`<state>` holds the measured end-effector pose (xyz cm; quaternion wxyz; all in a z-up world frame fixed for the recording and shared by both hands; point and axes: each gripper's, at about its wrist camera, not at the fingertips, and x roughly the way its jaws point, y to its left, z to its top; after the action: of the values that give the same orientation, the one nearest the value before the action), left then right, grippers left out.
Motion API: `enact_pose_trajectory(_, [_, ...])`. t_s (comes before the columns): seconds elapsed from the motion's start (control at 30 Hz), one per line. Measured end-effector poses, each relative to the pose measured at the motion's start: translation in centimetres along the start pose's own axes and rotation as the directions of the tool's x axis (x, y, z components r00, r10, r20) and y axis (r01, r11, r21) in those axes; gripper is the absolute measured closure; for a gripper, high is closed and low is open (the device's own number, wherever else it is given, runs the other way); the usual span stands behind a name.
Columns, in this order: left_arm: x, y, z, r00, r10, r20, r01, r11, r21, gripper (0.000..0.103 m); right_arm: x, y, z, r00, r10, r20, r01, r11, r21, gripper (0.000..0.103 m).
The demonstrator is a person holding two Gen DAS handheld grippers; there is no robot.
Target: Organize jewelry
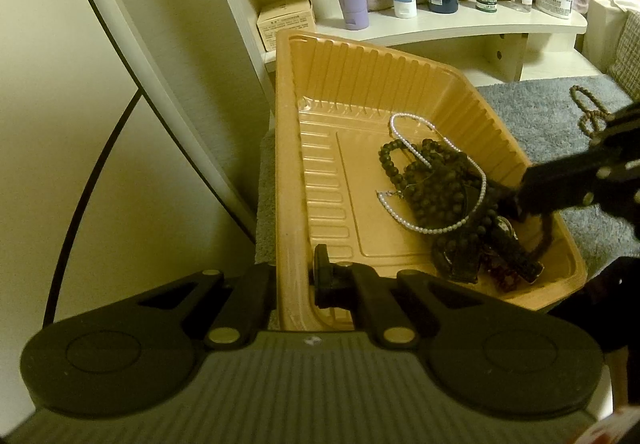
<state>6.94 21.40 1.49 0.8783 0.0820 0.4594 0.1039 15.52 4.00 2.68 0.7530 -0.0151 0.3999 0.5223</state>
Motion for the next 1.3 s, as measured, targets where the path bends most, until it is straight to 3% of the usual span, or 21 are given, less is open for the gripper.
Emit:
enact_pose_trajectory(0.3, [0.0, 0.1, 0.1, 1.0, -0.001, -0.001, 0.001, 1.0, -0.002, 0.101, 1.9, -0.2, -0.5, 0.999, 0.015, -0.048, -0.014, 1.0, 0.009, 0.095])
enact_pose_trajectory(0.37, [0.0, 0.1, 0.1, 1.0, -0.002, -0.001, 0.002, 1.0, -0.002, 0.101, 1.8, -0.5, -0.6, 0.999, -0.005, -0.032, 0.006, 1.0, 0.022, 0.08])
enact_pose_trajectory(0.4, [0.0, 0.0, 0.1, 1.0, -0.002, -0.001, 0.002, 1.0, -0.001, 0.101, 1.5, -0.8, -0.7, 1.0, -0.012, -0.021, 0.013, 0.999, 0.03, 0.06])
enact_pose_trajectory(0.43, [0.0, 0.1, 0.1, 1.0, -0.001, -0.002, 0.001, 1.0, -0.002, 0.101, 1.3, -0.9, -0.8, 1.0, -0.016, -0.01, 0.017, 0.999, 0.039, 0.051])
enact_pose_trajectory(0.87, [0.0, 0.1, 0.0, 1.0, 0.0, -0.001, 0.0, 1.0, -0.001, 0.101, -2.9, -5.4, -2.8, 0.98, -0.194, 0.046, 0.184, 0.969, 0.166, 0.051])
enact_pose_trajectory(1.03, [0.0, 0.1, 0.0, 1.0, 0.002, -0.001, -0.002, 1.0, 0.002, 0.101, -5.3, -8.0, -4.6, 0.948, -0.316, 0.038, 0.302, 0.931, 0.204, 0.051])
enact_pose_trajectory(1.3, [-0.2, 0.0, -0.1, 1.0, 0.003, 0.002, -0.003, 1.0, 0.005, 0.101, -9.3, -13.2, -8.3, 0.862, -0.506, -0.012, 0.494, 0.836, 0.24, 0.051])
